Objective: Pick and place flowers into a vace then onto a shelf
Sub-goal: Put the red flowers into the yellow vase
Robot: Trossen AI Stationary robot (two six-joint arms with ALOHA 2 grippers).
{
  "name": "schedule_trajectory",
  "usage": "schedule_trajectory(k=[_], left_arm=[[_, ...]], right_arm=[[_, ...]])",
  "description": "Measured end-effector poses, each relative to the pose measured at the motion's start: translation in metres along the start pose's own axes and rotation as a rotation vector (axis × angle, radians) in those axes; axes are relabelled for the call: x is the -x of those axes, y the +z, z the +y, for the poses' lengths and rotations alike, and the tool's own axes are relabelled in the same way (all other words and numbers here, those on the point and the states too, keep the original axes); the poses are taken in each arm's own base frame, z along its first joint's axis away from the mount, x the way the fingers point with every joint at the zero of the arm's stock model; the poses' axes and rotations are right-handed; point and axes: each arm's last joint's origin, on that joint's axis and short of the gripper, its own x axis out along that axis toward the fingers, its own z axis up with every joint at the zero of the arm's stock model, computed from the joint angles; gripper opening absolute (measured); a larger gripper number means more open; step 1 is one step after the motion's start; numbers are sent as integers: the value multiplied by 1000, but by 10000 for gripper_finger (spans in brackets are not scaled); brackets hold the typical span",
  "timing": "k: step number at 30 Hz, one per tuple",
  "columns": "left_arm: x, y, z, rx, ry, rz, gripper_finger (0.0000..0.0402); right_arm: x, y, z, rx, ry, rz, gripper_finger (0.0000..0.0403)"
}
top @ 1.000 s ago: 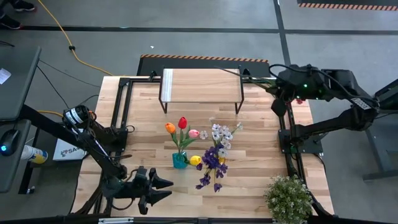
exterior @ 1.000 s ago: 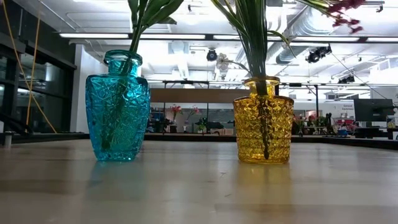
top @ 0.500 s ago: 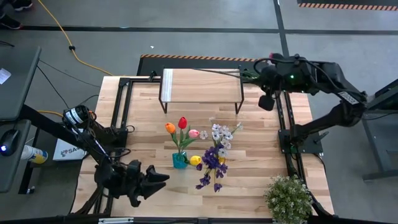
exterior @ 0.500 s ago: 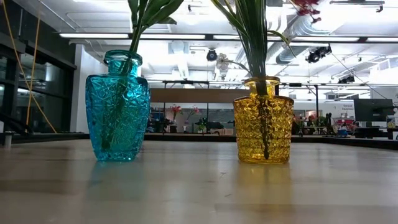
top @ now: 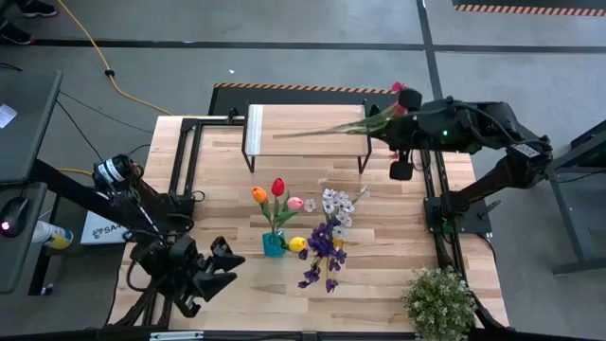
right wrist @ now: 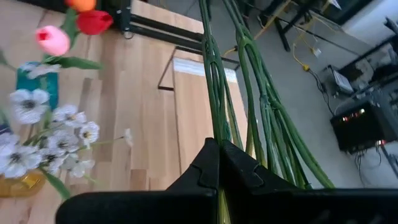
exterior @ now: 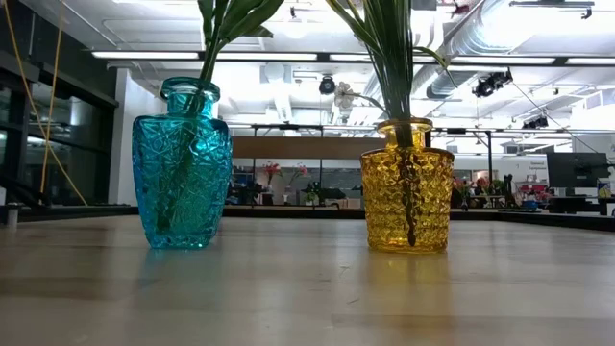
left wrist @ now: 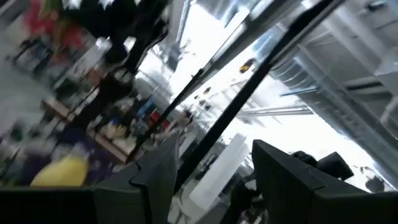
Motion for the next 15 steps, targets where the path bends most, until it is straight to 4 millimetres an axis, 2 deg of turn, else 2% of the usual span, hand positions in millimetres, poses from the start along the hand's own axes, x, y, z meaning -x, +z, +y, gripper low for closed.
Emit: schedule_trajectory(k=[7,15], left_arm=[[-16,21,-23,-69,43,-66,239],[-35,46,-46,-164,217,-77,239]], right_arm=[[1,8,22,128,26,-24,0],[9,14,43,288,6,-58,0]])
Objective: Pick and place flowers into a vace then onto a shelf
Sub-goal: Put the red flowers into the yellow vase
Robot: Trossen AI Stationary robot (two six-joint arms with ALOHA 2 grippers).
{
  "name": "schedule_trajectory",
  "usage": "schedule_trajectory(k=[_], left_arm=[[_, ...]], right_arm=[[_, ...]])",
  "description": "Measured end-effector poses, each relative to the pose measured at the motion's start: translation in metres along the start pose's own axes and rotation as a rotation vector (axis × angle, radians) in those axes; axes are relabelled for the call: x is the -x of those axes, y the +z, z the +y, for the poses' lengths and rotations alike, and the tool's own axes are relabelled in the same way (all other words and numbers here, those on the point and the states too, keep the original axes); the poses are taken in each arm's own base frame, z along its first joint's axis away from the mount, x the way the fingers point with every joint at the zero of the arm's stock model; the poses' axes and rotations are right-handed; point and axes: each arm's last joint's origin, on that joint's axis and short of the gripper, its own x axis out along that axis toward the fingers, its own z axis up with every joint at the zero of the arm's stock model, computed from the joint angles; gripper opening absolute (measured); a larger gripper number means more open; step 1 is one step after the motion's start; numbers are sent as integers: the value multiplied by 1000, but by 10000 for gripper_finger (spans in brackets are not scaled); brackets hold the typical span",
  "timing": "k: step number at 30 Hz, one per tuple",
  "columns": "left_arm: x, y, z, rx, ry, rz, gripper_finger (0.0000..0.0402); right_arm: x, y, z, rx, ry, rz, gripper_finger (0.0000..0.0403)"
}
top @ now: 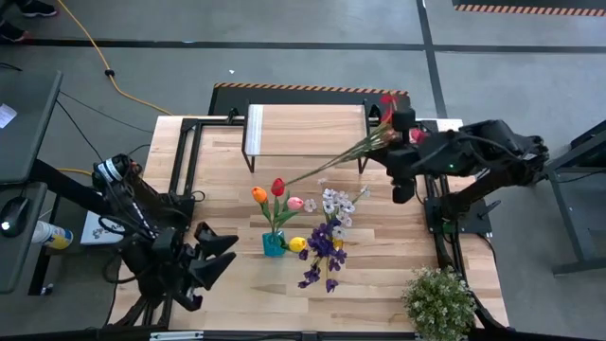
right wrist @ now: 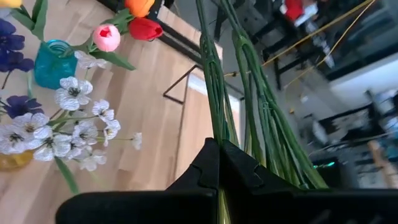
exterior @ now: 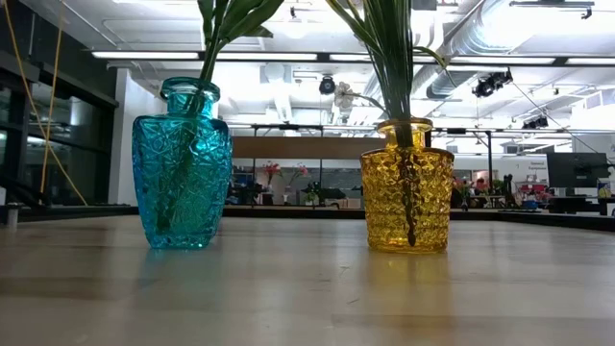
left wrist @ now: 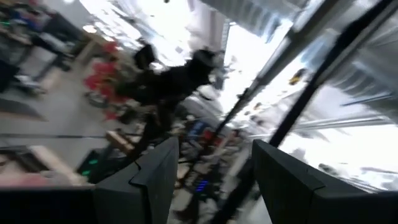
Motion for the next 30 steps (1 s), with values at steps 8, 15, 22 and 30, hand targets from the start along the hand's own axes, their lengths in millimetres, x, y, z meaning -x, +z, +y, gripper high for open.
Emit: schedule_trajectory(k=[8,15,22,30], left_arm=[[-14,24,-19,-73,241,96,239],[-23,39,-34,-127,279,129,239],[-26,46,-39,-142,313,147,239],[-26,46,-39,-84,321,140,239]], right_arm=[[9,11,15,198,-55,-37,0],[12,27,28,395,-76,-115,0],[4,49,39,562,-146,-189,0],[-24,74,55,758,-252,-160,0]])
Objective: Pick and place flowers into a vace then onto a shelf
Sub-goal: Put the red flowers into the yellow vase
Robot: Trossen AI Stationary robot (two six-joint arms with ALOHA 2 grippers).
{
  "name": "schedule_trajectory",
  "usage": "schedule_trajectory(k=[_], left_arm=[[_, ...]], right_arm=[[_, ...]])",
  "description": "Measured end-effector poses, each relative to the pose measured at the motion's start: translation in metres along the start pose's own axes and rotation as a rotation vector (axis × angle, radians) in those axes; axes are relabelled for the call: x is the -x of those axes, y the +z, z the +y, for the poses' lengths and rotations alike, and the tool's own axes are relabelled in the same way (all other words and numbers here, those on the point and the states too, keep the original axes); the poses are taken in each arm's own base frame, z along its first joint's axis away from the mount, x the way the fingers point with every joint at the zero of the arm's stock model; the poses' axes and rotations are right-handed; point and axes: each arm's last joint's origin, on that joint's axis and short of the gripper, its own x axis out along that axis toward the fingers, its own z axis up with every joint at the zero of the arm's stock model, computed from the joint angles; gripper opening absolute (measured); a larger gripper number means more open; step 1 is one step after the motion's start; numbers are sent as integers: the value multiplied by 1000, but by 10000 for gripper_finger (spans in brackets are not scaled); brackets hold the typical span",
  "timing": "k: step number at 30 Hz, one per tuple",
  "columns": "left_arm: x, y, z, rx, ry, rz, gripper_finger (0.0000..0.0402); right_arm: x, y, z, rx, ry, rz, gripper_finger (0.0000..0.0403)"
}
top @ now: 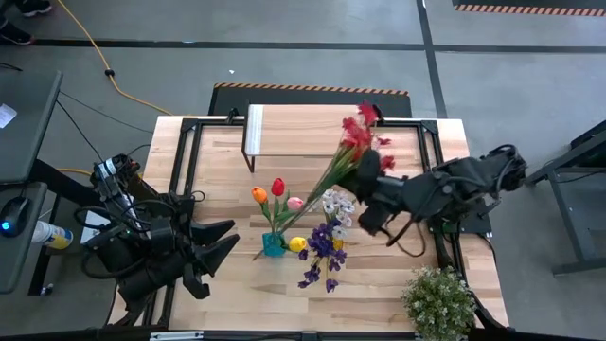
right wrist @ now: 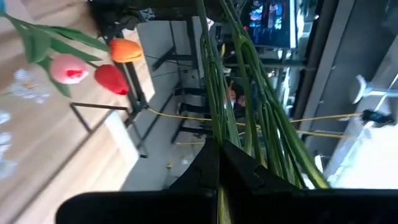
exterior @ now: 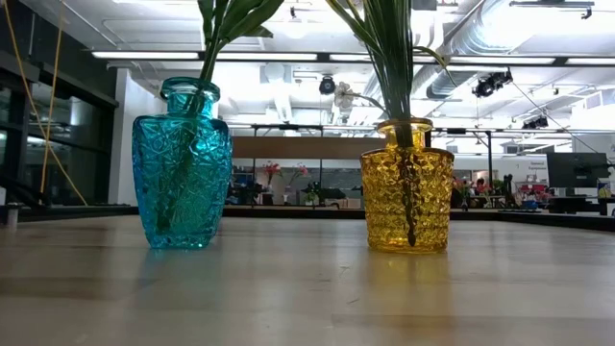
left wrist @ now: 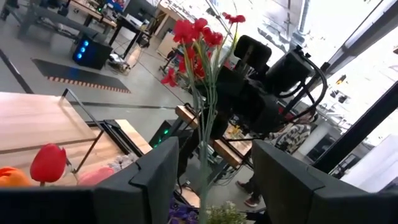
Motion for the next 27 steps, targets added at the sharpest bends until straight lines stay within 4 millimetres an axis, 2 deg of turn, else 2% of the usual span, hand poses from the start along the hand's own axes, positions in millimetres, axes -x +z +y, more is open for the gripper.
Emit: schedule_trajectory(k=[13,21,27], left_arm=[[0,-7,0,57,64,24,239],[0,-17,-3,72,64,23,239],[0,-26,-4,104,23,24,239]], right_arm=[[-28,31,-1,168,-108,-103,0],[-41,34,-2,207,-139,-130,0],[-41,36,-5,212,-165,-193,0]])
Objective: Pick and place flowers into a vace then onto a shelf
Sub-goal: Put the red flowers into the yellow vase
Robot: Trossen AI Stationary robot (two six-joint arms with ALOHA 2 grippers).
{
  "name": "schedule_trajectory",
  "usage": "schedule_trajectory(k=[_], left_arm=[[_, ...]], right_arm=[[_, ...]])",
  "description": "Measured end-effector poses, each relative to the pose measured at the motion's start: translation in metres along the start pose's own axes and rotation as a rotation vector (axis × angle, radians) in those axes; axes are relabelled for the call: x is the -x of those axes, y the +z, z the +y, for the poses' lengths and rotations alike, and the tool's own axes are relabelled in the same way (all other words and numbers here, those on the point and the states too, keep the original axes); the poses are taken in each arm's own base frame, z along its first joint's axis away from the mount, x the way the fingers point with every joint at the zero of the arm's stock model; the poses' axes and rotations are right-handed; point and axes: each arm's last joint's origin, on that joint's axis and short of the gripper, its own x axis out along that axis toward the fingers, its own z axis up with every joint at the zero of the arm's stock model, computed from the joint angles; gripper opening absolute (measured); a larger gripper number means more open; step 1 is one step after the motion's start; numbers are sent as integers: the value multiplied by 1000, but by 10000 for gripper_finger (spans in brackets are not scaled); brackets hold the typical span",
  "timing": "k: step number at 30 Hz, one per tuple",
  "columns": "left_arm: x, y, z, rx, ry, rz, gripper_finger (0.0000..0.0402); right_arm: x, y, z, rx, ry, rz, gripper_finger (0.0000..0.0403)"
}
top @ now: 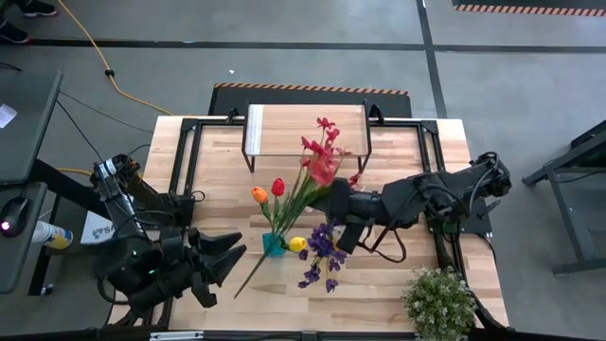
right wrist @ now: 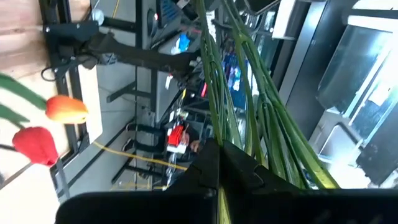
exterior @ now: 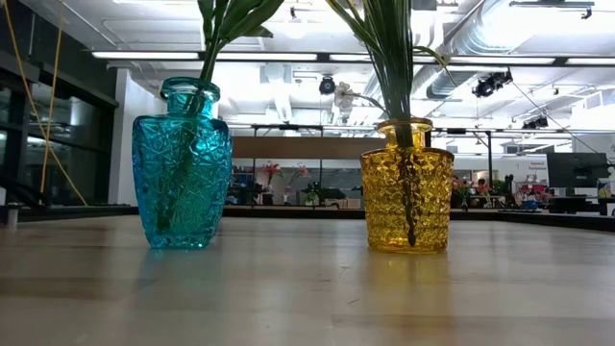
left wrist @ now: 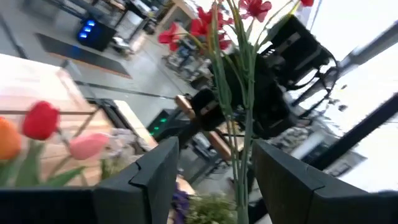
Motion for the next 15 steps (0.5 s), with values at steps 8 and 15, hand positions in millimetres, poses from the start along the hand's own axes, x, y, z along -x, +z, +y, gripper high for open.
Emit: schedule_trajectory(k=[8,15], left_arm=[[0,-13,2,57,-34,19,239],[-7,-22,4,96,-69,39,239]], right_arm=[[-1,2,0,5,-11,-56,0],[-12,11,6,25,-12,-82,0]])
